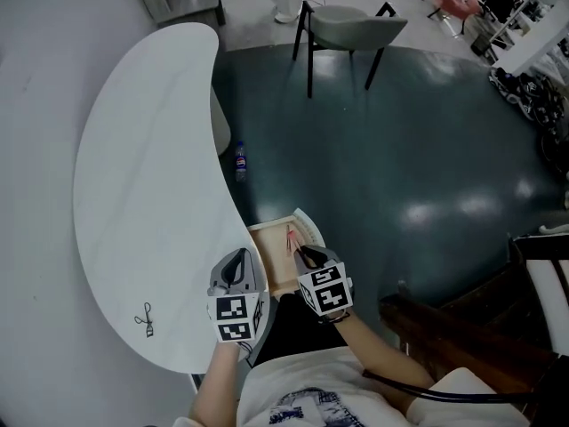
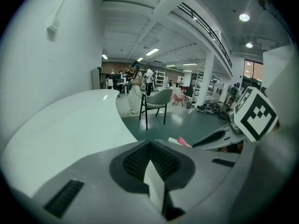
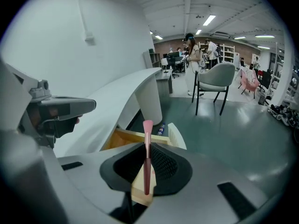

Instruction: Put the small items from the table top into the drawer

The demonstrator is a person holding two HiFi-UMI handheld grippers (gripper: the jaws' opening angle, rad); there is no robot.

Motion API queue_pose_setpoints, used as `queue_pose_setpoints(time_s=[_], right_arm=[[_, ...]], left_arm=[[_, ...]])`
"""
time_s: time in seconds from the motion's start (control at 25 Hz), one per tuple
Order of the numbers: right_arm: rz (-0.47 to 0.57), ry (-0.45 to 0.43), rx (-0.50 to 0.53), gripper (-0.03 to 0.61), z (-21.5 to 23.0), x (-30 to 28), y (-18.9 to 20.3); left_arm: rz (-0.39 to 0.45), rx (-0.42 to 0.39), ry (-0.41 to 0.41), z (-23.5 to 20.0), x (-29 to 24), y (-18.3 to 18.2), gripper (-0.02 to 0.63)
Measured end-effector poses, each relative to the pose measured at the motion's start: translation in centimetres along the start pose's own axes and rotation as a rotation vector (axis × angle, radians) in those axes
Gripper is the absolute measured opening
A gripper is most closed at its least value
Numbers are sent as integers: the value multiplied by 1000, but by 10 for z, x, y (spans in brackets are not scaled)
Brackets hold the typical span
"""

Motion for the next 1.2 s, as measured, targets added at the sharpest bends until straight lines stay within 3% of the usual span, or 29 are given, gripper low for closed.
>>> queue_pose_setpoints(time_s=[0.52,0.88,1.2], right_arm=[[-99,-4,-62,60,5,-91,33],[-157,57,-59,60,15,-127,44],[-173,33,-85,60,8,-154,53]], left_arm=[[-24,29,22,-16,-30,24,20],[-14,-27,26,-20,-46,23,20],[-32,-32,32,-19,-49,28,20]])
Point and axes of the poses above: the fingertips, and each gripper's own axes: x backward along the fingers, z to its right, y out of its underside, the point moved 3 cm from there along x, backward along the fingers, and after that the axes turned 11 degrees about -x, right-handed, at the moved point
